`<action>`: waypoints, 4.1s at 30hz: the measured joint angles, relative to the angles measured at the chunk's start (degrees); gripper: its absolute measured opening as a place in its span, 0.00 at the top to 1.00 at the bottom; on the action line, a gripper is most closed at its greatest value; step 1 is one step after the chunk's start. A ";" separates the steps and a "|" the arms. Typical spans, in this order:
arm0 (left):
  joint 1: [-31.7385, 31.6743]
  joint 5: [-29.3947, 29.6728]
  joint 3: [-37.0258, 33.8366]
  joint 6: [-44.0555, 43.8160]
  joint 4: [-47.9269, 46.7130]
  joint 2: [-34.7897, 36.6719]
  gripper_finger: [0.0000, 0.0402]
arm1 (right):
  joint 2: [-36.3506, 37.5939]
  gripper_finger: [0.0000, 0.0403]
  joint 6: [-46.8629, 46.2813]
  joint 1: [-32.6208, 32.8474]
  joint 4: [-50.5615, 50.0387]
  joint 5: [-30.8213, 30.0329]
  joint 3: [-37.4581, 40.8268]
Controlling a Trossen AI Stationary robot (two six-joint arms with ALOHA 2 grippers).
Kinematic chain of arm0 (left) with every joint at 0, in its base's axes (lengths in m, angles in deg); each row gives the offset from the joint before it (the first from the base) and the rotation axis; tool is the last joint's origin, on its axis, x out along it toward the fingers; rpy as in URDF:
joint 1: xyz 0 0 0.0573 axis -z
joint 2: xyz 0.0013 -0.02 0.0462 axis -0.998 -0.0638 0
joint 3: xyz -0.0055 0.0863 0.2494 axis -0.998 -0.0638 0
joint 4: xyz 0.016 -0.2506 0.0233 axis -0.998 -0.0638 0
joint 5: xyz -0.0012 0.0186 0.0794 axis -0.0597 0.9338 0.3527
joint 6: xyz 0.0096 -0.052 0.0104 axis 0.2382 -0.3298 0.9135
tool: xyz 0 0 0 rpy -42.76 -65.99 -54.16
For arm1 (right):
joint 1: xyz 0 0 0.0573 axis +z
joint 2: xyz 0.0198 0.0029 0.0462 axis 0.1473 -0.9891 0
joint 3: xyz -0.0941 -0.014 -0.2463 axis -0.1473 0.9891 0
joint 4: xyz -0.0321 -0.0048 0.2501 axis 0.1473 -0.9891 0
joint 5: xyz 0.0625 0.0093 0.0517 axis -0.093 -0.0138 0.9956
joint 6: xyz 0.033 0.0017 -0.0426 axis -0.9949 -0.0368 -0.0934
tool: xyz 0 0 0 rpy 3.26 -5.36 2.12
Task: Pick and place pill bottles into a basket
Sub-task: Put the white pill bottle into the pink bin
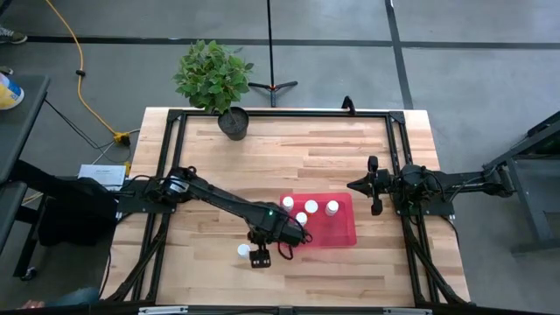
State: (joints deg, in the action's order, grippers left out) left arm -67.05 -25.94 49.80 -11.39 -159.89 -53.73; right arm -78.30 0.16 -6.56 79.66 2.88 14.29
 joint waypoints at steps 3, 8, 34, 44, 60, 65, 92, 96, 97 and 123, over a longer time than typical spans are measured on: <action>0.64 -0.63 -2.60 -0.49 0.20 0.07 0.12 | 0.00 0.98 0.00 0.00 0.00 0.00 0.00; 2.02 -0.99 -5.44 -1.97 0.03 0.04 0.12 | -0.02 0.98 0.00 -0.02 0.00 0.00 0.00; 4.08 1.77 -9.98 0.22 7.69 0.07 0.12 | 0.00 0.98 -0.02 -0.02 0.00 0.00 0.00; 3.99 0.58 -9.96 0.00 7.02 -0.08 0.12 | -0.02 0.98 0.00 -0.01 0.00 0.00 0.00; 4.08 3.61 -9.93 1.15 5.48 -0.92 0.12 | -0.01 0.98 0.00 -0.02 0.00 0.00 0.00; 4.87 3.00 -9.93 4.19 5.61 -0.90 0.12 | -0.02 0.98 0.00 -0.01 0.00 0.00 0.00; 5.88 5.00 -9.93 7.96 5.67 -0.90 0.37 | 0.00 0.98 1.23 0.00 0.00 0.00 0.00; 5.88 5.01 -9.93 7.96 5.69 -0.90 0.40 | -0.02 0.98 1.29 -0.01 0.00 0.00 0.00; 5.88 5.01 -9.93 7.96 5.69 -0.90 0.41 | -0.01 0.98 1.29 -0.01 -0.01 0.00 0.00; 5.85 5.35 -9.93 10.50 4.97 -0.85 0.46 | -0.02 0.98 1.49 -0.02 0.00 0.00 0.00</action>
State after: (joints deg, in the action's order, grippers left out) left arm -61.20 -20.59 39.86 -0.89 -154.91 -54.58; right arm -78.32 1.65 -6.58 79.66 2.88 14.29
